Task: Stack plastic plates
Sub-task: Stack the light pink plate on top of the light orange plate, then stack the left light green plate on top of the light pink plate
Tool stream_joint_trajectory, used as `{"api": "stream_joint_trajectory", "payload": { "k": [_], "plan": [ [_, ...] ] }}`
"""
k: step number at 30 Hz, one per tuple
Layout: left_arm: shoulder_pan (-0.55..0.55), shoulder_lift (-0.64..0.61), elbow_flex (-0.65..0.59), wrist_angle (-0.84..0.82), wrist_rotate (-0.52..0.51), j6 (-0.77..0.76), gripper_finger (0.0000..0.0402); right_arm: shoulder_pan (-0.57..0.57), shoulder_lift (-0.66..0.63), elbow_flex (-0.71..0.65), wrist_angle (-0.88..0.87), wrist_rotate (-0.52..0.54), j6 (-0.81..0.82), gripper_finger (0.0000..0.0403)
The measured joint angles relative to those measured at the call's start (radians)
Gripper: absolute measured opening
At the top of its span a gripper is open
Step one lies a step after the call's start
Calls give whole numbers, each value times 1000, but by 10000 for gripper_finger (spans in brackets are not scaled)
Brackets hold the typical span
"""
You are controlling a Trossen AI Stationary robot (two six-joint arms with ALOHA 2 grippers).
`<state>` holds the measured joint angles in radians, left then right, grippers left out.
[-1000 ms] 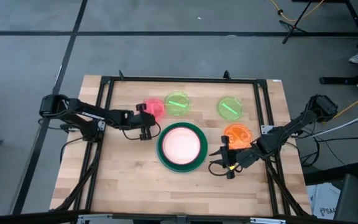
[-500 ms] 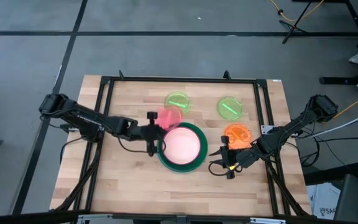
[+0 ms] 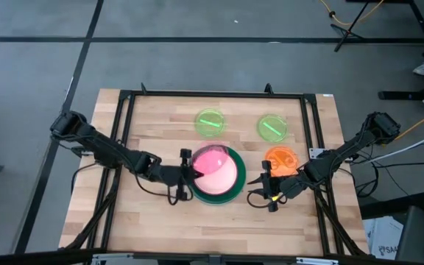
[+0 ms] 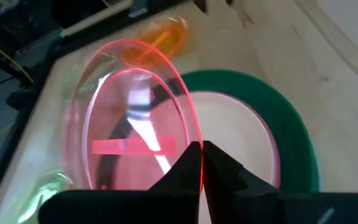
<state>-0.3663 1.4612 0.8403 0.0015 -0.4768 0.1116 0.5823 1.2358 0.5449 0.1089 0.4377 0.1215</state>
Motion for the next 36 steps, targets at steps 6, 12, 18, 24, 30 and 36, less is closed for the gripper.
{"api": "stream_joint_trajectory", "payload": {
  "k": [6,12,18,24,30,36],
  "plan": [
    [-8,109,23,40,0,-3,2,0,0,0,0,0,0,117],
    [-6,231,70,37,23,1,4,0,0,0,0,-2,0,117],
    [-5,270,73,36,23,-53,7,0,0,0,-1,-3,0,117],
    [-5,272,74,38,46,-103,8,0,0,0,-1,-3,1,117],
    [0,272,74,36,50,-137,28,0,0,0,-1,-3,2,117],
    [14,272,74,36,109,-181,84,0,0,0,-1,-3,3,117]
  ]
}}
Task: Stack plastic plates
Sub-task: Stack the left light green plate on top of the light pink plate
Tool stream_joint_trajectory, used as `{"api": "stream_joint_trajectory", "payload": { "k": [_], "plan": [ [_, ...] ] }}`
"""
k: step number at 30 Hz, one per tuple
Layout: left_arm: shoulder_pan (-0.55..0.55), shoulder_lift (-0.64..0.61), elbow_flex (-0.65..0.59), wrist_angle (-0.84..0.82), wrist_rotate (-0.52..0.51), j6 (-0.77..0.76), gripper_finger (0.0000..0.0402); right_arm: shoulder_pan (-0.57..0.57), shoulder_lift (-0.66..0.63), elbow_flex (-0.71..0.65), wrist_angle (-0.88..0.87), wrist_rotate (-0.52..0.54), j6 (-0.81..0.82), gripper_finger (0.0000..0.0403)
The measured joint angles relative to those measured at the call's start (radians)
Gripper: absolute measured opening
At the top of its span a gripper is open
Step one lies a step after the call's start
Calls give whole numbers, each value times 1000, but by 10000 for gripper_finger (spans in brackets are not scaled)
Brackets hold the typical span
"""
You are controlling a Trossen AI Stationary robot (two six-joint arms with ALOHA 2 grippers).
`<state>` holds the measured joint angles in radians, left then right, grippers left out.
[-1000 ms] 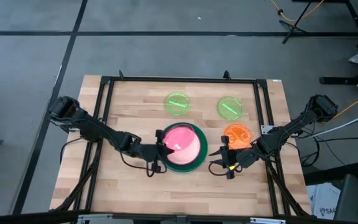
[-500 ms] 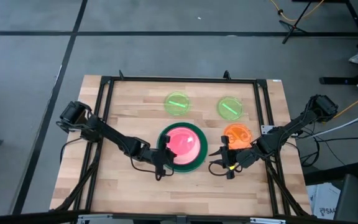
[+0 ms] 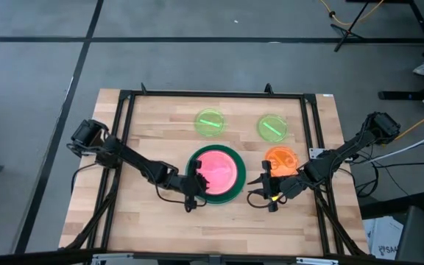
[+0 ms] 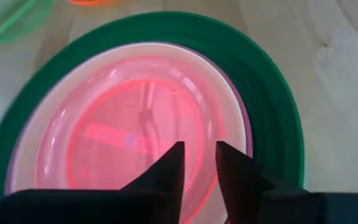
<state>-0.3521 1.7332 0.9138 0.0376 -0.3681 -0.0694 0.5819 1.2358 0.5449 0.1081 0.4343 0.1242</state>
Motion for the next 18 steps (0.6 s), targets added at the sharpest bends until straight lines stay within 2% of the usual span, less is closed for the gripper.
{"api": "stream_joint_trajectory", "payload": {
  "k": [5,10,18],
  "plan": [
    [13,-5,0,-3,36,-48,116,0,0,0,0,0,0,117],
    [35,-55,0,-6,36,-111,120,0,0,0,2,0,1,117],
    [90,-162,1,7,-51,-210,121,0,0,0,2,0,1,117]
  ]
}}
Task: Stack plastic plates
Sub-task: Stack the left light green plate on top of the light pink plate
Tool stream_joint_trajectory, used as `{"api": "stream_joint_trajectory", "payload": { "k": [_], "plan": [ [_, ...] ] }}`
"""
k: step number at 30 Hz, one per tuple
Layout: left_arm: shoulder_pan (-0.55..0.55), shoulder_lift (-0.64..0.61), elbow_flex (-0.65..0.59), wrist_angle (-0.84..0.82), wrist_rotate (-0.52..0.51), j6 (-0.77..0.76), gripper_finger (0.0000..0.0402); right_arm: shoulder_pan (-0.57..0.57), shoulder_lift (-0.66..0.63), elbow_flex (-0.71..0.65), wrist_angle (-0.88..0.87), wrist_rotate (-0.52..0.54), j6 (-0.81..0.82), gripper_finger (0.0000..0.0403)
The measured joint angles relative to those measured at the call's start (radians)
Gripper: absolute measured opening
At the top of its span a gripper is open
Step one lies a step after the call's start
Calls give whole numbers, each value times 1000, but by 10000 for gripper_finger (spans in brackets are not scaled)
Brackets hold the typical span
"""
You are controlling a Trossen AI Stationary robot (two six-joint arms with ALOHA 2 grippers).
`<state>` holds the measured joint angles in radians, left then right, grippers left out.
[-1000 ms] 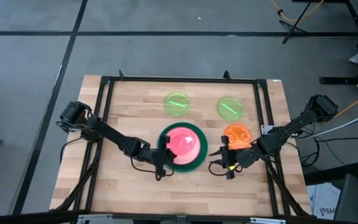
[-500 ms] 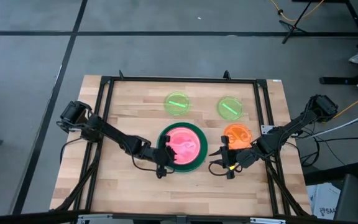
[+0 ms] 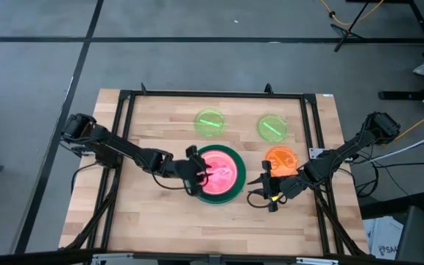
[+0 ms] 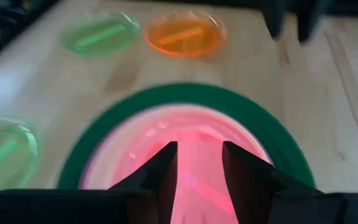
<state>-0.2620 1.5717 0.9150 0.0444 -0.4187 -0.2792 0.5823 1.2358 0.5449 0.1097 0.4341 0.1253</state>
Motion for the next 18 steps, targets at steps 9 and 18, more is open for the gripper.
{"api": "stream_joint_trajectory", "payload": {
  "k": [9,18],
  "plan": [
    [42,-17,0,-2,-45,-14,121,0,0,0,-2,1,0,117],
    [230,-17,0,-79,-18,-165,121,0,0,0,1,2,0,117]
  ]
}}
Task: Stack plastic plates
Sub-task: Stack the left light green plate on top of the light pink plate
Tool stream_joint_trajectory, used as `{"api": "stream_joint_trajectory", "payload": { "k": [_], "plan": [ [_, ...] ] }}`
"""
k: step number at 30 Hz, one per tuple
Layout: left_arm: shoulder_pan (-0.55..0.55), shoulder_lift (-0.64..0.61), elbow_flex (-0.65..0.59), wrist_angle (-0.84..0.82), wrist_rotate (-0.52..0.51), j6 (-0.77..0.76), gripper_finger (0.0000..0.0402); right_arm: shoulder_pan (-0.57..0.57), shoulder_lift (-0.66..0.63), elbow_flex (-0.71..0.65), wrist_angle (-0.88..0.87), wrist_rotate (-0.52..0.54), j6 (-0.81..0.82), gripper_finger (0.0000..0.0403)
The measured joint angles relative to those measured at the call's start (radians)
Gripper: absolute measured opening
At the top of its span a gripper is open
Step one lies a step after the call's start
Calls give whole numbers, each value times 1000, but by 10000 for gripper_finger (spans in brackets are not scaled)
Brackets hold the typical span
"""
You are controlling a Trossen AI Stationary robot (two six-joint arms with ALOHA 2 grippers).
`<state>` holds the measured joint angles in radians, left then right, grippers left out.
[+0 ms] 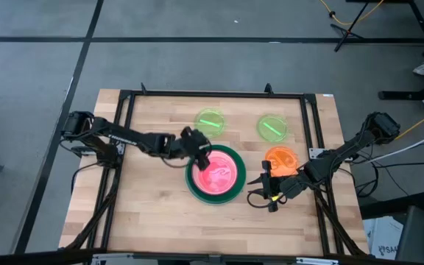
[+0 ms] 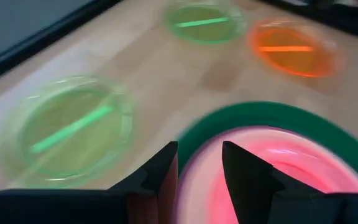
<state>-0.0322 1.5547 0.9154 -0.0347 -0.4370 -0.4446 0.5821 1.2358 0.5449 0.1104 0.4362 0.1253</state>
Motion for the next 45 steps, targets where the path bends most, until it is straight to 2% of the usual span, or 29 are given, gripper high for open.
{"api": "stream_joint_trajectory", "payload": {
  "k": [9,17,22,36,45],
  "plan": [
    [178,0,-1,-105,8,-20,121,0,0,0,-3,1,0,117],
    [293,2,-1,-116,14,-10,121,0,0,0,-4,1,0,117],
    [359,41,-2,-139,134,-77,121,0,0,0,-4,1,0,117],
    [455,172,-2,-164,162,-130,121,0,0,0,-8,9,0,117],
    [460,258,-2,-102,171,-130,121,0,0,0,-8,9,0,117]
  ]
}}
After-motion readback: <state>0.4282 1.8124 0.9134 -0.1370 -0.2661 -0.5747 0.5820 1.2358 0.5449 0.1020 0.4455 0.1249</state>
